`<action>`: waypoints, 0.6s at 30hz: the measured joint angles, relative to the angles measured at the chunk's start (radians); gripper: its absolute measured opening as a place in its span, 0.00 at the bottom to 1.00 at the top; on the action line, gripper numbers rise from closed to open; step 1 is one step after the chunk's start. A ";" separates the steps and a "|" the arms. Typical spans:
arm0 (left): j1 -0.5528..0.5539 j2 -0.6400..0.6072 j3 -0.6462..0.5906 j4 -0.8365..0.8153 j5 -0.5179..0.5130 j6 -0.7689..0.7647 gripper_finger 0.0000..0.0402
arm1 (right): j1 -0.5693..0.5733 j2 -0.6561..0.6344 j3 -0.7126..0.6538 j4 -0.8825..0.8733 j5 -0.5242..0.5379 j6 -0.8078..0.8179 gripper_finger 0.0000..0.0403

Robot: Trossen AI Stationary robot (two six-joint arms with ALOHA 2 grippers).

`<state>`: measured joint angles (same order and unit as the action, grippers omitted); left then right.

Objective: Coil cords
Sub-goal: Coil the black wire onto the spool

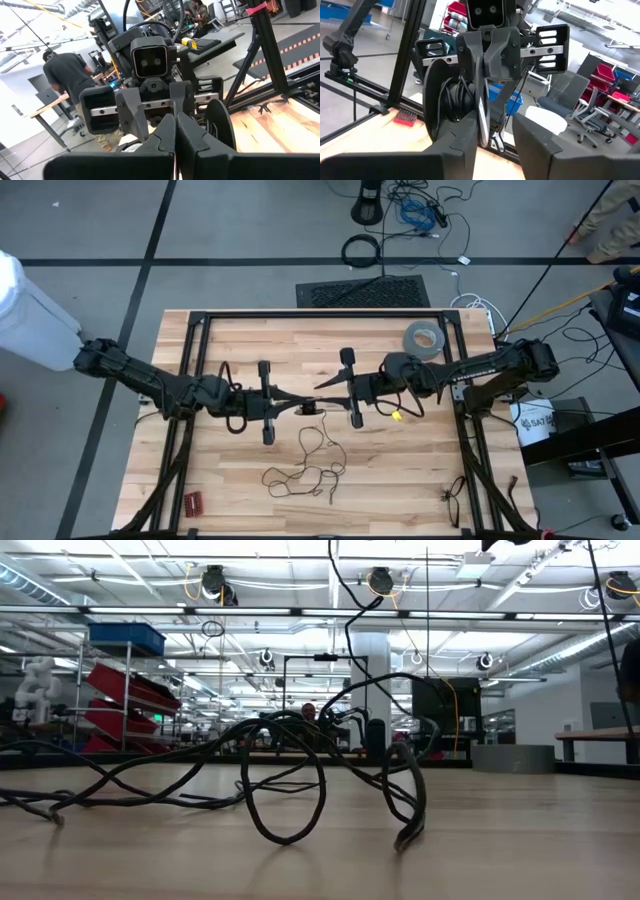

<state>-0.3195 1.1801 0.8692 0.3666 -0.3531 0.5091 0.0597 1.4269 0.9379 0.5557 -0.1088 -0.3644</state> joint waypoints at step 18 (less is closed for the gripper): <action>-0.005 0.000 0.000 0.009 -0.050 -0.023 0.11 | -0.001 -0.001 0.001 -0.006 -0.020 -0.022 0.00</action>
<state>-0.3241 1.1797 0.8692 0.3754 -0.4032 0.4864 0.0589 1.4255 0.9389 0.5498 -0.1289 -0.3862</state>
